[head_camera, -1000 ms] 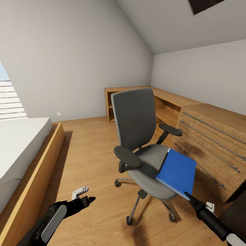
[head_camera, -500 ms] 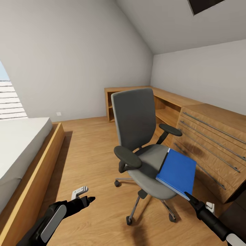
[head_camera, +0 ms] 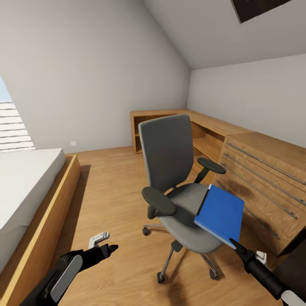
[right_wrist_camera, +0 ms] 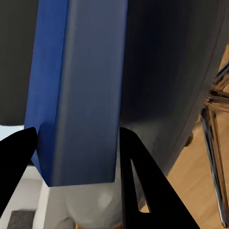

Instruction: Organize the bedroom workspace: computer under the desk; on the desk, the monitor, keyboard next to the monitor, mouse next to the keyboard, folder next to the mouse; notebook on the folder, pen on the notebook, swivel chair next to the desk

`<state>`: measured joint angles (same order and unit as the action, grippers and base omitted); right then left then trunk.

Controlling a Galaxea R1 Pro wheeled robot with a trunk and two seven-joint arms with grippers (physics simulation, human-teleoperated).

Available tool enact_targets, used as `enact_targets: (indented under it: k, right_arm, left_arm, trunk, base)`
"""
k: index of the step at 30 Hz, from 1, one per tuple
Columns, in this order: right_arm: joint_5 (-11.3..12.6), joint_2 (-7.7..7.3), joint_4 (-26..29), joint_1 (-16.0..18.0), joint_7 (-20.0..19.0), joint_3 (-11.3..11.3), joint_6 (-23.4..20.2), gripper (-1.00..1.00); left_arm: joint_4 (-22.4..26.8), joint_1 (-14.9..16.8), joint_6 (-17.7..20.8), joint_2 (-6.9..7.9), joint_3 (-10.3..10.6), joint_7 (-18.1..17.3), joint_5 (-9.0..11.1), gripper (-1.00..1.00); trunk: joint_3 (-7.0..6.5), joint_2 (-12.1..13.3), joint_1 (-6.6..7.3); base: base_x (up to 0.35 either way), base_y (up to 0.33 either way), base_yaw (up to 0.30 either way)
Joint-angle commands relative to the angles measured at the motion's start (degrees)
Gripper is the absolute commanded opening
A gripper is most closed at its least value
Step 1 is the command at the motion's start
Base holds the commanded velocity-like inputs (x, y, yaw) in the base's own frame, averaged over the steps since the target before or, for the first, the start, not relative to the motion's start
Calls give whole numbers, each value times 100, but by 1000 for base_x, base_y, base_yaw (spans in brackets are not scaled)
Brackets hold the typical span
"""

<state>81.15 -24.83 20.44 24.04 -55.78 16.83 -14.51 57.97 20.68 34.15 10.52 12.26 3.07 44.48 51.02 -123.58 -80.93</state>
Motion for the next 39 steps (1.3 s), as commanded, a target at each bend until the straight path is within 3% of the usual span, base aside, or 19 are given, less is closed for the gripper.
enact_targets:
  k: [1,16,22,27,35,39]
  right_arm:
    - [59,-4,5,4,-19,30,-52,-100]
    - [51,3,65,4,71,33,-30,-100]
    - [48,209,229,3,211,46,24,-100]
    - [34,292,333,4,500,56,112,-100]
    - [-300,304,765,-3,1013,66,573,-100]
    - [-392,299,812,-4,1075,66,599,-100]
  left_arm:
    - [6,2,13,4,15,34,44,100]
    - [-55,4,-11,2,31,68,43,100]
    - [-284,4,-29,-4,38,92,43,100]
    - [-593,5,-49,-1,29,98,39,100]
    - [-863,4,-327,2,30,98,-2,100]
    - [-878,5,-359,-1,37,109,-171,100]
  trunk:
    - [-13,39,24]
    - [-282,641,353]
    - [-390,881,485]
    - [-480,1082,595]
    - [-623,1403,770]
    - [-695,1563,858]
  base:
    - [0,0,0]
    - [0,0,0]
    - [0,0,0]
    - [0,0,0]
    - [0,0,0]
    - [0,0,0]
